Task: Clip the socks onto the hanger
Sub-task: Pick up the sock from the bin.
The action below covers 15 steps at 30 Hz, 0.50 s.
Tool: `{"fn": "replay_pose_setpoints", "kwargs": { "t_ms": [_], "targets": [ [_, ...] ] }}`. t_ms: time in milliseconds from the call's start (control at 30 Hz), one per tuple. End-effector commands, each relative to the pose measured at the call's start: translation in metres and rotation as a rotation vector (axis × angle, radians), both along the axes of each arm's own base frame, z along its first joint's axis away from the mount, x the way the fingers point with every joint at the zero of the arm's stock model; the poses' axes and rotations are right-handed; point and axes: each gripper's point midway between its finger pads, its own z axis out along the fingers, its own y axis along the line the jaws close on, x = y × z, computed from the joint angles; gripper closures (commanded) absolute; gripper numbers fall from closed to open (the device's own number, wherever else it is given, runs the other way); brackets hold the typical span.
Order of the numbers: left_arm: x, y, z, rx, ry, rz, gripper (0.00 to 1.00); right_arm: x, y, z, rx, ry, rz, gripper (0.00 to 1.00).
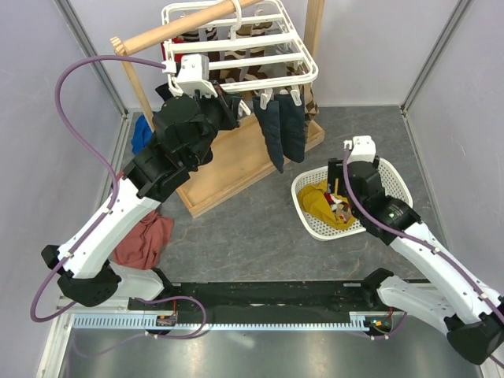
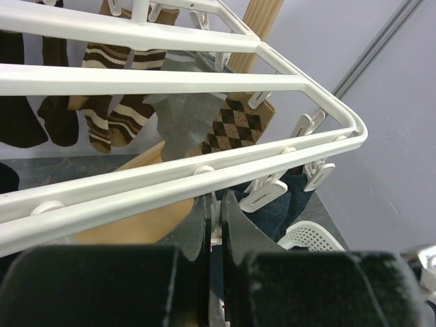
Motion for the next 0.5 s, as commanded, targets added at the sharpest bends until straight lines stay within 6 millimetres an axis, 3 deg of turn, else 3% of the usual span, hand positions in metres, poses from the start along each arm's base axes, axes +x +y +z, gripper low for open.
{"fn": "replay_pose_setpoints", "kwargs": {
  "t_ms": [0,167,467],
  "targets": [
    [-0.007,0.003,0.016,-0.006,-0.054,-0.019,0.93,0.012,-0.037,-0.036,0.081,0.07,-0.192,0.21],
    [-0.008,0.003,0.019,-0.015,-0.059,-0.027,0.93,0.038,-0.074,-0.067,0.299,0.076,-0.424,0.21],
    [-0.009,0.0,0.02,-0.025,-0.06,-0.041,0.93,0.066,-0.105,-0.122,0.538,0.12,-0.753,0.3]
  ]
}}
